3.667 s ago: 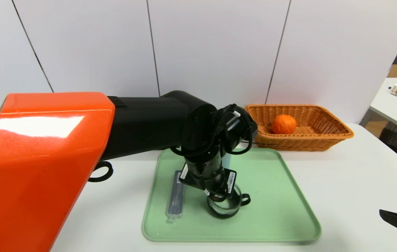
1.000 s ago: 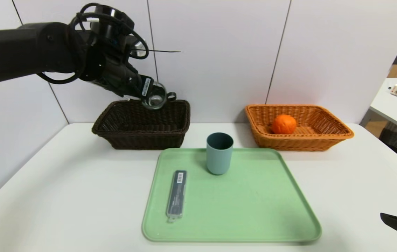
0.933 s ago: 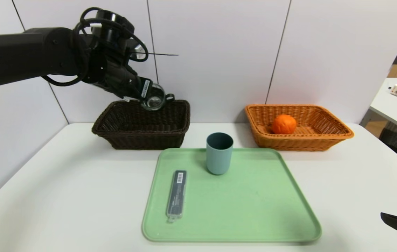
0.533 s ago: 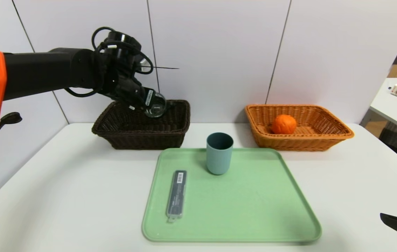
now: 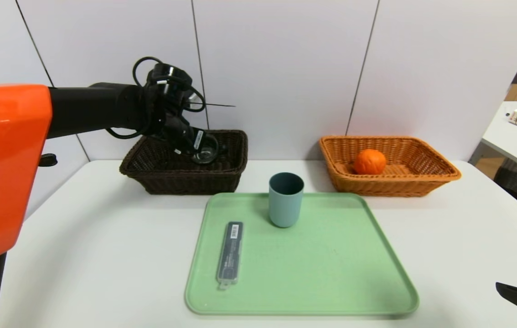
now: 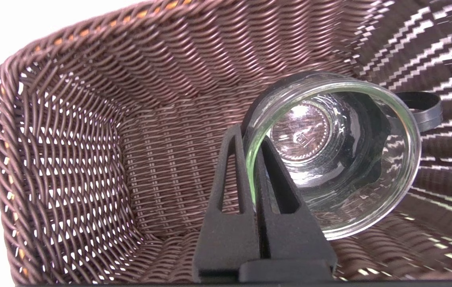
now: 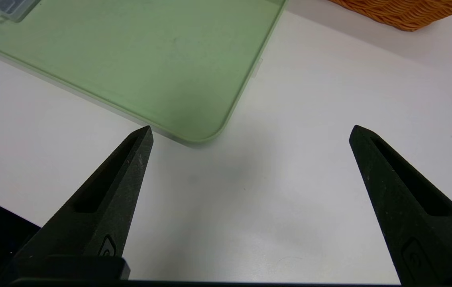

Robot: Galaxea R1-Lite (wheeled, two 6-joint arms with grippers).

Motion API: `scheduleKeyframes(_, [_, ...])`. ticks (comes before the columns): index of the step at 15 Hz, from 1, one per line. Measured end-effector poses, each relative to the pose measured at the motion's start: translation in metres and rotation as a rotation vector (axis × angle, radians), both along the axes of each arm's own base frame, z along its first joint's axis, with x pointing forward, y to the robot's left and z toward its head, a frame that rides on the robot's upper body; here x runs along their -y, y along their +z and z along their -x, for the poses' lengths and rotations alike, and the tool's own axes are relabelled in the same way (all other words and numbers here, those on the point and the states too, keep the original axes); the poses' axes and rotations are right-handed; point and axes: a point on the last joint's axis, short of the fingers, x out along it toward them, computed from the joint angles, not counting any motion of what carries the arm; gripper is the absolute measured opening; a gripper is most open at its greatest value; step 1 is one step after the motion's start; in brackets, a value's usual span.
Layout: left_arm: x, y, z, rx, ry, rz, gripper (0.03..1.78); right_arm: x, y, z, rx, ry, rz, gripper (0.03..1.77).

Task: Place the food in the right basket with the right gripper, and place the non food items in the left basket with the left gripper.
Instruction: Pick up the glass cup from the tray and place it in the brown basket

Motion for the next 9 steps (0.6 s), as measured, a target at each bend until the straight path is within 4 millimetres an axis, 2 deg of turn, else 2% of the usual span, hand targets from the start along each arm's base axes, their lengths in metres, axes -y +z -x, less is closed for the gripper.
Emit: scheduleKeyframes(9, [-0.002,-0.018,-0.010,-0.039,0.014,-0.007,0.09,0.000,0.000,0.000,-0.001,0.002,0.000,1.70])
